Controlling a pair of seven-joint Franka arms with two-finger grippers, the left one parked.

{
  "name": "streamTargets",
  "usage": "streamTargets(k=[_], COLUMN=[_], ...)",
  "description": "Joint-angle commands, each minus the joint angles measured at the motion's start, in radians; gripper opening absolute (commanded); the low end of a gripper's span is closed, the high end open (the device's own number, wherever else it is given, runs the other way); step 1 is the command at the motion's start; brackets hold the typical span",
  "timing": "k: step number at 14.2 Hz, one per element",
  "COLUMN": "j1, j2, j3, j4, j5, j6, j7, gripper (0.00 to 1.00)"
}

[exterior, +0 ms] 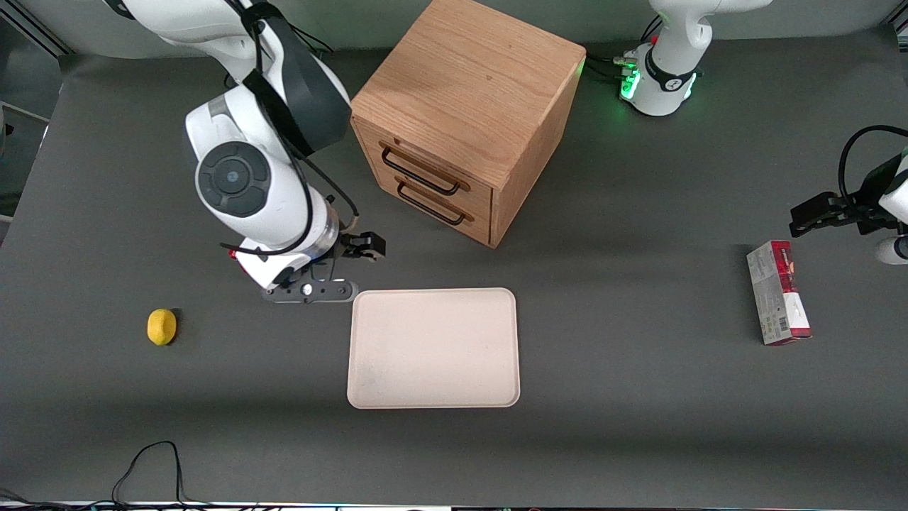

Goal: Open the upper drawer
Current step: 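Move the right gripper toward the upper drawer's black handle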

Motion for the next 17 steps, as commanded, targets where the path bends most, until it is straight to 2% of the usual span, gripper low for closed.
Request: streamTargets(k=[1, 6, 10, 13, 17], j1=[0.035, 0.126, 0.131, 0.126, 0.126], j2=[0.009, 0.001, -0.063, -0.141, -0.169], j3=[-0.007, -0.007, -0.007, -0.016, -0.013], j4=[0.035, 0.005, -0.116, -0.217, -0.261], j5=[0.005, 0.007, 0.016, 0.083, 0.086], j6=[-0.040, -0.043, -0.064, -0.058, -0.066], j7=[0.006, -0.048, -0.255, -0.379, -0.438], gripper=[1.00, 1.00, 1.00, 1.00, 1.00])
